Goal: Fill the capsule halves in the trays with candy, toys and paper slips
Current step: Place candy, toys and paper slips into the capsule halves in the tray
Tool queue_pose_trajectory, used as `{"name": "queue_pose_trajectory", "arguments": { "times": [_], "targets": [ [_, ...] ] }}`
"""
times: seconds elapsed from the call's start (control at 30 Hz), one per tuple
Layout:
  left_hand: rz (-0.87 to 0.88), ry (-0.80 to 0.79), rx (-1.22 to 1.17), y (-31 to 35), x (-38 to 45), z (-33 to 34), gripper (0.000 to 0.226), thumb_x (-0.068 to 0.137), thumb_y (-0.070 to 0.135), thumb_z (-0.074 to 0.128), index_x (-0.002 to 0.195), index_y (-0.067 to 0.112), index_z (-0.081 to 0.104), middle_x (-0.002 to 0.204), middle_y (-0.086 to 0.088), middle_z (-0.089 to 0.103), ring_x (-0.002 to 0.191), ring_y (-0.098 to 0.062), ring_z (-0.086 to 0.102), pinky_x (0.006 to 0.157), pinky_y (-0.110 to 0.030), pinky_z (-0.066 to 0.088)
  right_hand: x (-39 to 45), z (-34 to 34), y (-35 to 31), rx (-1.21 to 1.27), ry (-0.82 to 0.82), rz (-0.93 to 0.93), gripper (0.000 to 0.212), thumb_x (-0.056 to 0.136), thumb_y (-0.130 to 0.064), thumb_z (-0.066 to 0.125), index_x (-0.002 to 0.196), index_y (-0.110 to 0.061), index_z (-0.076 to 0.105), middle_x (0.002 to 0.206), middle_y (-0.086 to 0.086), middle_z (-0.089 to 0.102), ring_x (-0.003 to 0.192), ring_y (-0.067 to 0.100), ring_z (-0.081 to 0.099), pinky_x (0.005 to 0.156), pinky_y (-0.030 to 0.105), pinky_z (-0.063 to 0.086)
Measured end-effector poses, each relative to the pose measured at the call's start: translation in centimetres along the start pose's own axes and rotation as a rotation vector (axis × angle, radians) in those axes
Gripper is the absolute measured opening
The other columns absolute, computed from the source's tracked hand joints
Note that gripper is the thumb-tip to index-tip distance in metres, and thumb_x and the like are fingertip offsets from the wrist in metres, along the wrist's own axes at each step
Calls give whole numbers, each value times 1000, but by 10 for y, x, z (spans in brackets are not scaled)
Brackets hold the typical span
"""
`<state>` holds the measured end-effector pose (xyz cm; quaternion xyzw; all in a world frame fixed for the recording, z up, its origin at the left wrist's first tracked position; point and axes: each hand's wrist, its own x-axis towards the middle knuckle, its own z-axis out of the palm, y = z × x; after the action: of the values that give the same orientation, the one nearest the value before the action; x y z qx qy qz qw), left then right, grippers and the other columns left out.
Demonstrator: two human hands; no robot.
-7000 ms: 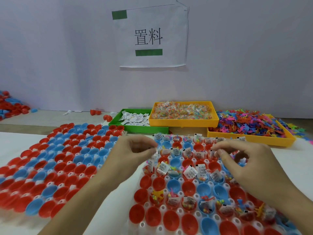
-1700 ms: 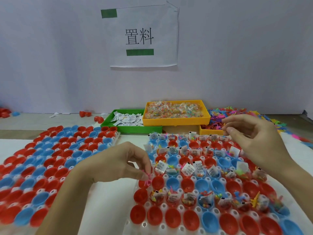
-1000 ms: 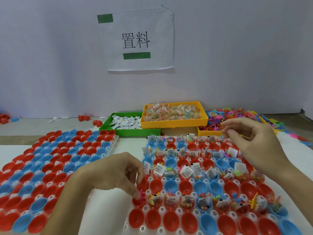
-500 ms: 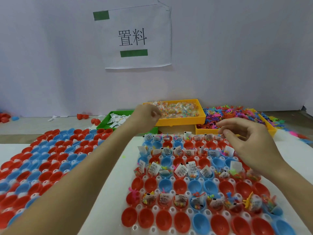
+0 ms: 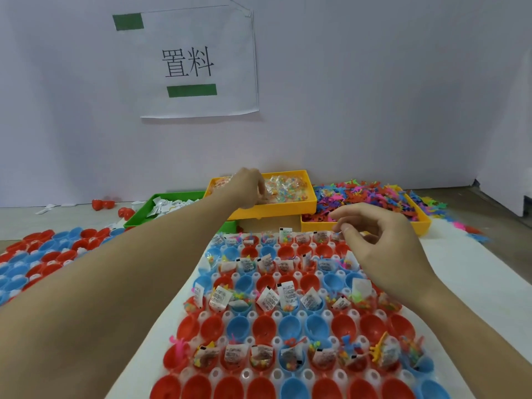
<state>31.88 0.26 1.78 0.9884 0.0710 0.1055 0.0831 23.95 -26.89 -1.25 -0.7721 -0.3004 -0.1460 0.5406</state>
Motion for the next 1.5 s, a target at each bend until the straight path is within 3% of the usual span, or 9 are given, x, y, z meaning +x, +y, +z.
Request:
{"name": "queue_pose_trajectory", "arguments": {
  "times": [0.13, 0.27, 0.43, 0.57, 0.7, 0.93, 1.1, 1.3, 1.5],
  "targets": [
    [-57, 110, -132, -6, -5, -4, 14, 87, -3, 66, 98, 4, 71, 109, -19, 67, 86, -27, 66, 70, -31, 52, 0, -1, 0, -4, 4, -8, 36, 94, -3, 61, 92, -37, 69, 83, -19, 71, 82, 2, 68, 70, 12, 52],
    [-174, 202, -283, -13, -12, -9, 24, 90, -8, 59, 108, 4, 70, 111, -21, 65, 81, -30, 67, 57, -27, 49, 0, 0, -1, -11, 3, -2, 35, 94, -3, 61, 93, -37, 69, 83, -22, 70, 83, 0, 67, 71, 11, 52],
    [-272, 345, -527, -12, -37, -19, 20, 95, -1, 55, 105, 7, 70, 102, -11, 67, 72, -20, 59, 53, -24, 46, -2, 0, -1, -18, -9, 16, 35, 95, -4, 60, 94, -38, 69, 84, -22, 70, 83, 2, 68, 74, 16, 55],
    [-218, 247, -749, -3, -91, -35, 13, 90, 2, 66, 102, 7, 66, 85, -6, 69, 72, -21, 68, 70, -31, 59, -2, 0, -2, -18, -11, 19, 34, 95, -4, 60, 93, -37, 69, 83, -20, 71, 82, 2, 68, 71, 18, 56],
    [-98, 168, -756, -2, -164, -53, 6, 87, 11, 72, 90, 16, 72, 77, 5, 73, 70, -9, 69, 64, -15, 54, -2, 0, -3, -27, -18, 12, 35, 95, -4, 60, 92, -38, 68, 80, -16, 71, 82, 2, 68, 72, 21, 54],
    [-93, 65, -794, -27, -254, -55, 14, 80, 7, 74, 90, 17, 72, 80, -3, 74, 71, -18, 71, 62, -20, 56, -3, 2, -5, -38, -34, 10, 34, 95, -4, 61, 93, -37, 68, 83, -13, 72, 82, 0, 67, 72, 20, 52],
    [-91, -21, -795, -43, -279, -50, 11, 72, 21, 73, 79, 28, 76, 78, -4, 75, 70, -15, 70, 65, -20, 55, -4, 4, -5, -50, -39, 17, 34, 94, -4, 61, 94, -37, 68, 85, -12, 72, 83, -1, 67, 72, 21, 52],
    [-81, -142, -733, -48, -281, -44, 7, 75, 13, 77, 79, 19, 77, 80, 0, 75, 75, -14, 72, 70, -18, 55, -5, 5, -4, -68, -39, 27, 33, 94, -4, 62, 96, -36, 69, 86, -13, 72, 84, -2, 67, 73, 20, 51],
    [-28, -274, -539, -48, -278, -48, 29, 83, 6, 75, 81, 34, 78, 87, 19, 71, 84, -5, 70, 78, -16, 55, -5, 5, -2, -85, -33, 36, 30, 94, -5, 61, 99, -33, 70, 86, -14, 72, 84, 4, 68, 72, 20, 52]
  ]
}}
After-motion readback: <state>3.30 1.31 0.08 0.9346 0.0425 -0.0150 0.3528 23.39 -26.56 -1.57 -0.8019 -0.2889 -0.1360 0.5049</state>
